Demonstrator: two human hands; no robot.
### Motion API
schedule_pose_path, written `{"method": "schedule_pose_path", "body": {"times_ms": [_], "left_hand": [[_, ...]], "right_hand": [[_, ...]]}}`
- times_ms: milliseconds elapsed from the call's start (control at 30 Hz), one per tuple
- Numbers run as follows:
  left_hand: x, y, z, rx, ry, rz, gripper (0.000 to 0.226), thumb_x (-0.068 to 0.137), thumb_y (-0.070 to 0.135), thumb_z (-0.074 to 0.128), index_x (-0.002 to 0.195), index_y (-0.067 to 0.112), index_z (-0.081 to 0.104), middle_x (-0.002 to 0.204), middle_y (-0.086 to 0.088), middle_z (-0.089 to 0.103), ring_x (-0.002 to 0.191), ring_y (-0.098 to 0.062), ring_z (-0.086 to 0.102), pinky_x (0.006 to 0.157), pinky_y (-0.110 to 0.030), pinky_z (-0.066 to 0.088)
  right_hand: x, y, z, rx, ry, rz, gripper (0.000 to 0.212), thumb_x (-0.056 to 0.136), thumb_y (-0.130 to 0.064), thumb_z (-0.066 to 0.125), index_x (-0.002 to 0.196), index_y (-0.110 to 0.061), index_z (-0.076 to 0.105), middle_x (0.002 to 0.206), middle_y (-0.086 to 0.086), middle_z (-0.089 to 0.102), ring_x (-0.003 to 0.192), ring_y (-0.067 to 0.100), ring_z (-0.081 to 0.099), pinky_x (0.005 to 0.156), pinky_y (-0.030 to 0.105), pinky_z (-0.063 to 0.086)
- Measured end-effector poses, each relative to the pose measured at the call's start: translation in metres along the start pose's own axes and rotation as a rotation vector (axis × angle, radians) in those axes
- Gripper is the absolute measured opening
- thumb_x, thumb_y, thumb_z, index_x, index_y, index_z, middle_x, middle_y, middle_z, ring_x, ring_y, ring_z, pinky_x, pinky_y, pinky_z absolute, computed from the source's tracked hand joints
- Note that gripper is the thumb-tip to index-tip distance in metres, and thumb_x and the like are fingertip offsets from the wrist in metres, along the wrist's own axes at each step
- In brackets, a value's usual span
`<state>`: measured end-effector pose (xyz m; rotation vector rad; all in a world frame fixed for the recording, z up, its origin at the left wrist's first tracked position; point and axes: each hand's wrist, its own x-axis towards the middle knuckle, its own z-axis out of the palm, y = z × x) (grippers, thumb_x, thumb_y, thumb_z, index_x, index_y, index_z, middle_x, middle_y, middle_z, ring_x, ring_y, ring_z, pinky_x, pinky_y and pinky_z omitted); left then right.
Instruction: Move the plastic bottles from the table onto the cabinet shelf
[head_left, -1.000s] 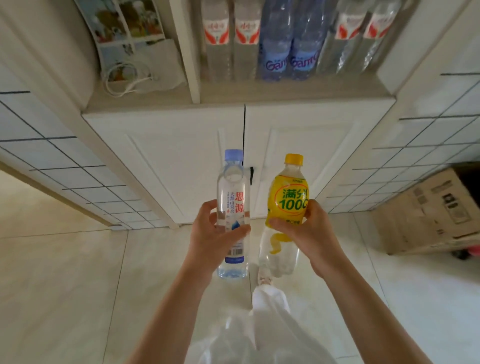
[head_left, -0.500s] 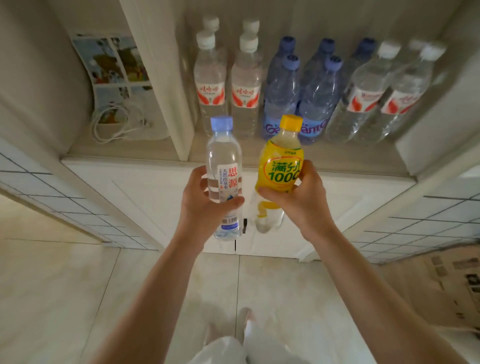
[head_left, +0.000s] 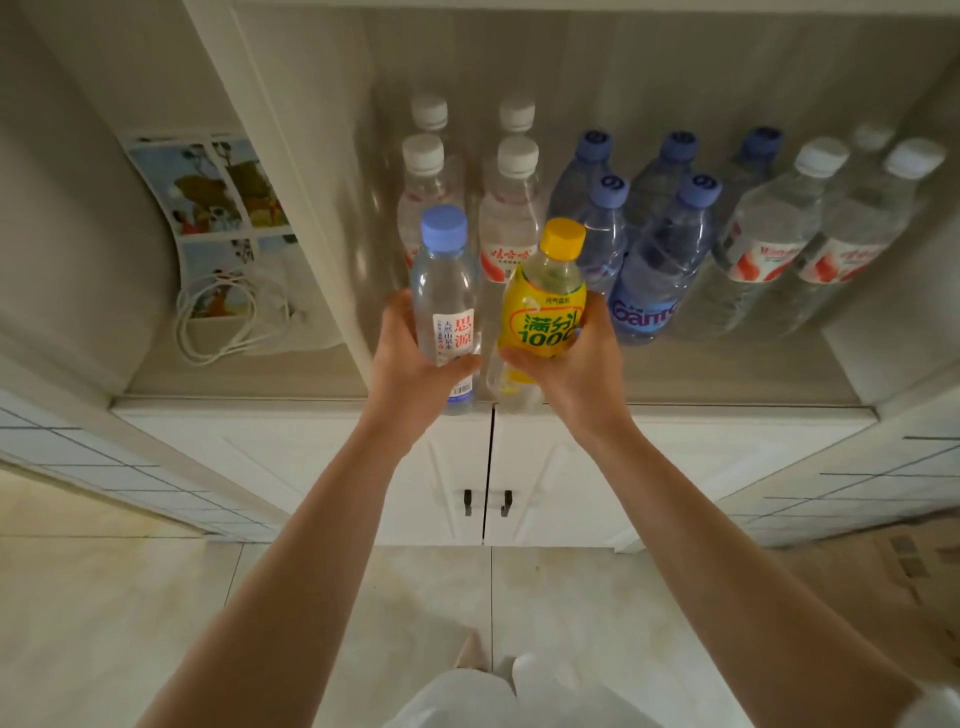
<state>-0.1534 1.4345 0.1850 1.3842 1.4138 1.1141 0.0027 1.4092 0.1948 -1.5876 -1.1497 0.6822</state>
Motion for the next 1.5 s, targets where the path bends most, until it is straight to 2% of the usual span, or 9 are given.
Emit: {"method": "schedule_pose_path", "body": {"times_ms": [167,333,500,667,767,933,1133,1300,1500], "left_hand": [[0.014,-0.004,-0.002,0.019,-0.048,0.019,0.066,0.066,-0.002,0.083,0.113,0.023,0.045,0.099,0.01,0.066,0.093,-0.007,0.068,0.078,-0.03,0.057],[0.015,-0.01,-0.004,0.05,-0.067,0.027,0.064,0.068,0.002,0.084,0.108,0.035,0.046,0.101,0.013,0.066,0.094,-0.004,0.067,0.082,-0.031,0.057],[0.001,-0.023,0.004,0.125,0.09,0.002,0.076,0.059,0.038,0.084,0.124,0.025,0.046,0.116,0.0,0.064,0.108,-0.021,0.064,0.086,-0.045,0.057],[-0.014,-0.024,0.022,0.146,0.229,0.048,0.068,0.073,0.011,0.083,0.129,0.014,0.046,0.115,-0.003,0.056,0.103,-0.017,0.059,0.077,-0.024,0.054],[-0.014,-0.026,0.023,0.121,0.272,0.028,0.06,0.077,0.005,0.078,0.128,0.011,0.045,0.116,-0.002,0.059,0.102,-0.016,0.061,0.078,-0.025,0.057],[-0.008,-0.028,0.017,0.146,0.284,0.045,0.065,0.081,0.002,0.073,0.136,0.013,0.04,0.128,-0.003,0.058,0.111,-0.016,0.06,0.074,-0.002,0.046],[-0.01,-0.027,0.02,0.113,0.289,0.041,0.07,0.085,0.003,0.069,0.144,0.016,0.034,0.136,-0.004,0.052,0.119,-0.014,0.054,0.093,-0.028,0.054],[-0.007,-0.032,0.021,0.088,0.3,0.074,0.075,0.084,0.003,0.07,0.146,0.019,0.031,0.139,-0.003,0.05,0.122,-0.014,0.052,0.094,-0.024,0.05],[-0.021,-0.045,0.021,0.098,0.274,0.084,0.072,0.085,0.005,0.069,0.146,0.016,0.032,0.143,-0.001,0.048,0.128,-0.015,0.049,0.1,-0.027,0.049]], "right_hand": [[0.006,0.009,0.008,-0.024,-0.001,-0.079,0.069,0.062,-0.018,0.086,0.118,-0.017,0.046,0.107,-0.001,0.065,0.094,0.018,0.065,0.08,0.039,0.055],[0.006,0.013,0.011,-0.012,-0.005,-0.131,0.071,0.067,-0.018,0.085,0.123,-0.018,0.041,0.113,-0.001,0.061,0.098,0.014,0.061,0.079,0.016,0.051],[-0.003,0.034,0.015,-0.033,-0.041,-0.093,0.072,0.068,-0.02,0.084,0.123,-0.029,0.038,0.12,0.0,0.058,0.107,0.016,0.059,0.087,0.034,0.055],[-0.003,0.042,0.02,-0.087,-0.052,-0.099,0.07,0.07,-0.02,0.085,0.124,-0.022,0.041,0.12,0.004,0.057,0.106,0.017,0.059,0.082,0.018,0.048],[0.001,0.043,0.025,-0.118,-0.064,-0.111,0.07,0.069,-0.019,0.085,0.123,-0.019,0.041,0.119,0.005,0.056,0.104,0.018,0.058,0.078,0.008,0.043],[0.004,0.042,0.032,-0.167,-0.047,-0.125,0.069,0.07,-0.017,0.084,0.125,-0.01,0.043,0.121,0.008,0.054,0.1,0.012,0.049,0.072,-0.007,0.032],[0.005,0.042,0.038,-0.148,-0.028,-0.125,0.068,0.07,-0.019,0.085,0.124,-0.011,0.044,0.12,0.007,0.055,0.105,0.017,0.054,0.076,0.007,0.039],[0.004,0.046,0.041,-0.152,-0.021,-0.101,0.064,0.071,-0.022,0.084,0.122,-0.009,0.046,0.118,0.006,0.055,0.103,0.016,0.055,0.072,0.01,0.039],[-0.009,0.051,0.039,-0.11,-0.017,-0.031,0.06,0.081,-0.027,0.075,0.129,-0.011,0.042,0.126,0.006,0.055,0.113,0.017,0.055,0.087,0.024,0.044]]}}
